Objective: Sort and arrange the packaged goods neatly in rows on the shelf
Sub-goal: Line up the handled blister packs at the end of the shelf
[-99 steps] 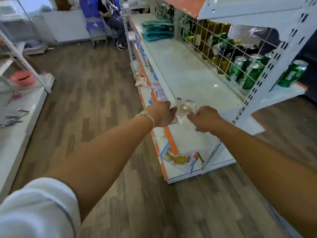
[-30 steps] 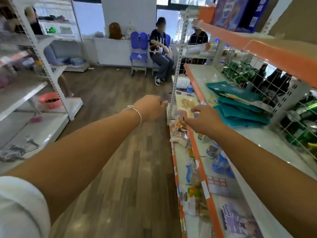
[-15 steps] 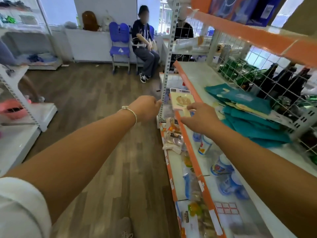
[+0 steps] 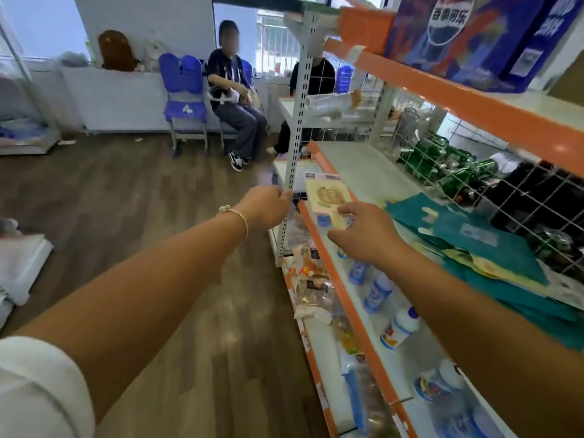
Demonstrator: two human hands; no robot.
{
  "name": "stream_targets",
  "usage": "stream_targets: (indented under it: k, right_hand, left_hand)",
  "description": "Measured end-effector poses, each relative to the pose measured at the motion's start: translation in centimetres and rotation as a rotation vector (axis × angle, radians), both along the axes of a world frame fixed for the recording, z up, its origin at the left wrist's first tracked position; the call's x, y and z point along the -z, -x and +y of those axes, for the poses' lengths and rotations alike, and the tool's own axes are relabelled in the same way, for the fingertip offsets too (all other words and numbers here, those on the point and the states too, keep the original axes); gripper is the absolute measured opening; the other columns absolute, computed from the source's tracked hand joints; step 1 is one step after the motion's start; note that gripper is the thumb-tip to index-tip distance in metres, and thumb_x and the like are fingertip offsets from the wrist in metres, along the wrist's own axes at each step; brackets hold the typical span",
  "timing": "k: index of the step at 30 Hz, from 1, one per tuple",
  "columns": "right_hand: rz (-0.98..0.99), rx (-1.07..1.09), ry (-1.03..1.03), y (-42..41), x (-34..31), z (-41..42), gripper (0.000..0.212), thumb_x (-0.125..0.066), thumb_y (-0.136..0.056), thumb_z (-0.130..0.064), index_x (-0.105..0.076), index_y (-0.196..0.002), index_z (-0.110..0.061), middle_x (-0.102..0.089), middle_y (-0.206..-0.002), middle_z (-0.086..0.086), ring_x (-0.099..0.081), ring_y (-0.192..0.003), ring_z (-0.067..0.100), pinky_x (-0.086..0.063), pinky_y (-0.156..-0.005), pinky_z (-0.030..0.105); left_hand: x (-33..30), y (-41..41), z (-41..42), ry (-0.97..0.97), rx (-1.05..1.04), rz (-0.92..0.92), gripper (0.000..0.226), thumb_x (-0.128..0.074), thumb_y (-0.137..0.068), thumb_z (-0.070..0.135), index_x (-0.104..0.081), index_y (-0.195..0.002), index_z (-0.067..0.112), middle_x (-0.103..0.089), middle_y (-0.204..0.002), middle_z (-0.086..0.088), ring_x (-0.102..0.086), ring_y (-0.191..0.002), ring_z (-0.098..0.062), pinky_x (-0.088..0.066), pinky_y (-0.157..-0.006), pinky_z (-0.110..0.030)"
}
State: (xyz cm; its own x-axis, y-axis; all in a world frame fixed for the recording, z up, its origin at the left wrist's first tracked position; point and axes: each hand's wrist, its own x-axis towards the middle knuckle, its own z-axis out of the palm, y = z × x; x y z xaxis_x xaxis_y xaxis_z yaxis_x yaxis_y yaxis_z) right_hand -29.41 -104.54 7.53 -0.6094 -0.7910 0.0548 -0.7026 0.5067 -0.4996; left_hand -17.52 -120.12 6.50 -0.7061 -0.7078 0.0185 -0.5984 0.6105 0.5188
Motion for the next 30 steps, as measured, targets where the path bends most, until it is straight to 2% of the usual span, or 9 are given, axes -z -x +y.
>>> stream_targets:
  k: [3,6,10,15,17,22,23,26,30]
  right_hand:
    - [-0.008,0.019,0.002,2.1,0.5,-2.3,0.059,-0.066,-0.081,-0.037,-0.054,-0.136,-0.019,-0.059,-0.132,0.005,-0.059,-0.111,0.024,-0.04,-0.081,0.024]
    - [-0.005,0.012,0.01,4.2,1.1,-4.4,0.059,-0.067,-0.08,-0.034,-0.055,-0.136,-0.018,-0.059,-0.132,0.005,-0.058,-0.115,0.023,-0.044,-0.091,0.027]
    - [-0.048,0.013,0.044,9.1,2.1,-8.8,0.059,-0.068,-0.081,-0.035,-0.054,-0.136,-0.018,-0.06,-0.132,0.003,-0.058,-0.118,0.021,-0.046,-0.099,0.031]
    - [-0.084,0.011,0.091,16.1,2.0,-14.4,0.058,-0.069,-0.082,-0.033,-0.055,-0.136,-0.017,-0.064,-0.127,0.005,-0.06,-0.113,0.021,-0.046,-0.095,0.028]
    - [-0.087,0.011,0.092,18.7,1.6,-16.2,0.06,-0.07,-0.081,-0.033,-0.054,-0.137,-0.017,-0.064,-0.126,0.006,-0.061,-0.112,0.021,-0.046,-0.094,0.027]
    - [-0.053,0.02,0.078,24.4,1.0,-19.7,0.06,-0.07,-0.082,-0.031,-0.053,-0.138,-0.018,-0.063,-0.125,0.007,-0.059,-0.112,0.022,-0.043,-0.089,0.023]
    - [-0.065,0.03,0.092,25.3,1.0,-20.2,0.059,-0.07,-0.082,-0.032,-0.053,-0.137,-0.019,-0.063,-0.124,0.006,-0.06,-0.111,0.021,-0.043,-0.087,0.022]
    - [-0.153,0.071,0.165,27.8,2.1,-21.4,0.055,-0.069,-0.083,-0.035,-0.055,-0.135,-0.02,-0.07,-0.102,0.004,-0.065,-0.094,0.018,-0.047,-0.085,0.025]
    - [-0.264,0.182,0.24,30.7,4.0,-21.8,0.043,-0.063,-0.089,-0.038,-0.056,-0.126,-0.02,-0.071,-0.073,0.0,-0.069,-0.073,0.017,-0.057,-0.079,0.039]
  left_hand:
    - [0.9,2.8,-2.1,-0.075,0.013,0.051,0.047,-0.028,-0.104,0.035,-0.059,-0.086,0.004,-0.066,-0.093,-0.018,-0.06,-0.085,-0.032,-0.039,-0.066,-0.032]
    - [1.7,5.9,-3.8,-0.155,0.013,0.077,0.049,-0.029,-0.103,0.036,-0.064,-0.096,0.002,-0.068,-0.095,-0.015,-0.064,-0.088,-0.03,-0.05,-0.073,-0.035]
    - [2.1,11.5,-7.4,-0.231,-0.002,0.114,0.048,-0.032,-0.102,0.037,-0.063,-0.094,0.001,-0.067,-0.094,-0.017,-0.064,-0.08,-0.032,-0.054,-0.065,-0.038]
    - [0.9,19.3,-12.9,-0.35,-0.037,0.139,0.04,-0.034,-0.101,0.035,-0.058,-0.088,0.006,-0.067,-0.091,-0.019,-0.061,-0.071,-0.028,-0.054,-0.057,-0.036]
    - [0.1,22.2,-14.5,-0.433,-0.059,0.188,0.032,-0.038,-0.101,0.03,-0.056,-0.093,0.006,-0.063,-0.09,-0.017,-0.061,-0.074,-0.029,-0.056,-0.066,-0.04]
    - [-0.8,28.7,-17.9,-0.537,-0.088,0.285,0.03,-0.047,-0.094,0.02,-0.053,-0.118,0.002,-0.067,-0.101,-0.022,-0.069,-0.076,-0.032,-0.061,-0.064,-0.041]
    - [-0.8,29.9,-18.4,-0.562,-0.08,0.291,0.026,-0.047,-0.095,0.018,-0.054,-0.114,0.002,-0.067,-0.1,-0.021,-0.069,-0.076,-0.032,-0.061,-0.067,-0.042]
    - [-0.6,33.3,-20.0,-0.642,-0.084,0.293,0.016,-0.043,-0.099,0.014,-0.051,-0.085,0.011,-0.061,-0.083,-0.012,-0.064,-0.068,-0.025,-0.059,-0.065,-0.036]
    - [0.5,36.7,-21.6,-0.743,-0.11,0.273,0.019,-0.041,-0.102,0.013,-0.047,-0.087,0.006,-0.055,-0.068,-0.011,-0.054,-0.052,-0.019,-0.049,-0.043,-0.024]
